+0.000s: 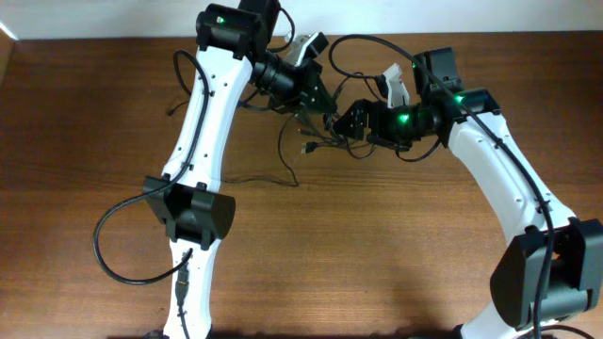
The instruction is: Untangle cables
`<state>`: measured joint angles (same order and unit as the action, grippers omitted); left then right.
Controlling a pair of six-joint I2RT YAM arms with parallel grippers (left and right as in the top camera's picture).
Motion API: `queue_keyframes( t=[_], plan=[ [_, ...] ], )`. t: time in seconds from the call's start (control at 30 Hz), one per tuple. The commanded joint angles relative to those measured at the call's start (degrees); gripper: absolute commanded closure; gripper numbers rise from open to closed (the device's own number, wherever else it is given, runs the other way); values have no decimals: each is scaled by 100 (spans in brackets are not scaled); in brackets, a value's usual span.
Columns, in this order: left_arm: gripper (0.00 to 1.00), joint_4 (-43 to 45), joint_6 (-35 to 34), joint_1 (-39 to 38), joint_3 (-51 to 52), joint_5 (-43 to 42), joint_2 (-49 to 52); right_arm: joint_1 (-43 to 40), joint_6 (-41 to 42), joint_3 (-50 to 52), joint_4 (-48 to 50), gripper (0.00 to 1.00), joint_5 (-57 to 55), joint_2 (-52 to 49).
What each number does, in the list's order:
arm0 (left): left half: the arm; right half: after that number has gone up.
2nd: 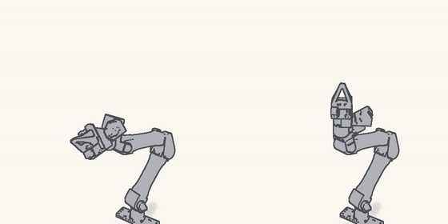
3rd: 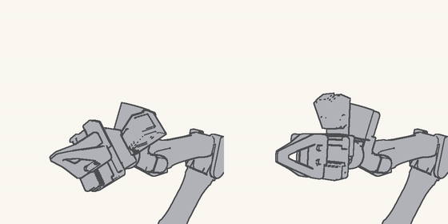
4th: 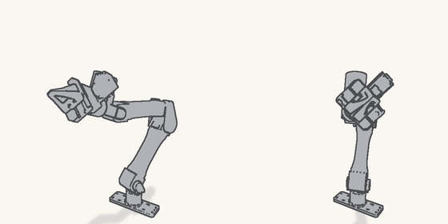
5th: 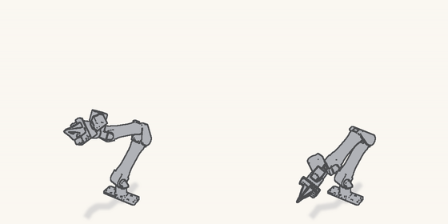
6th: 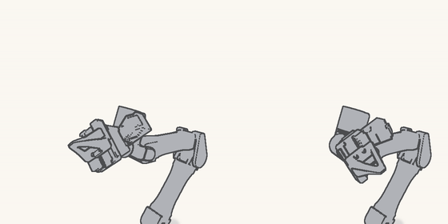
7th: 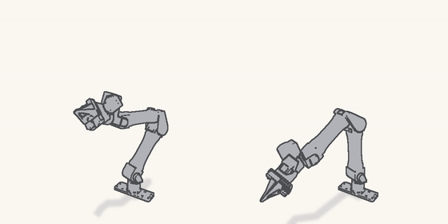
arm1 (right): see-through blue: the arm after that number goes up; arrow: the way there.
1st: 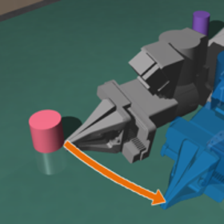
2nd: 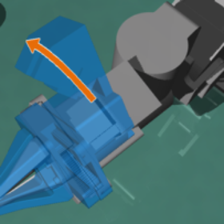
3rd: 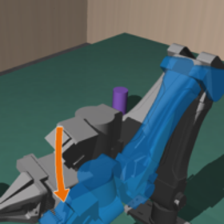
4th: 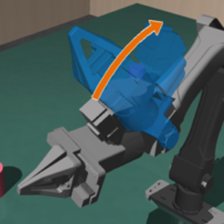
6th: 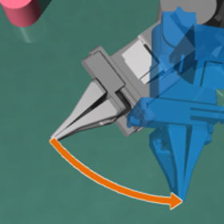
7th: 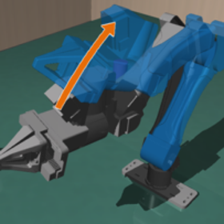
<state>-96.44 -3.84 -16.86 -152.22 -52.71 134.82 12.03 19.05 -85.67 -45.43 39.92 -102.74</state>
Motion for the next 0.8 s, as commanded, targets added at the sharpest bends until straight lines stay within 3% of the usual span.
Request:
queue_keyframes(
  t=[0.0,0.17,0.37,0.5,0.77],
  plan=[
    [100,46,348,2,-103,-918,-15,151,-129,28,-37,2,-33,-94],
    [100,-28,348,2,-103,-949,-15,221,-127,28,-22,1,-494,-94],
    [100,-28,348,17,-105,-946,-15,205,470,28,-391,1,-2736,-94],
    [100,-31,348,72,-103,-944,-15,63,844,28,-752,2,-3587,-94],
    [100,-31,345,501,-105,-442,-15,-538,887,28,-1005,2,-3287,-94]
  ],
)
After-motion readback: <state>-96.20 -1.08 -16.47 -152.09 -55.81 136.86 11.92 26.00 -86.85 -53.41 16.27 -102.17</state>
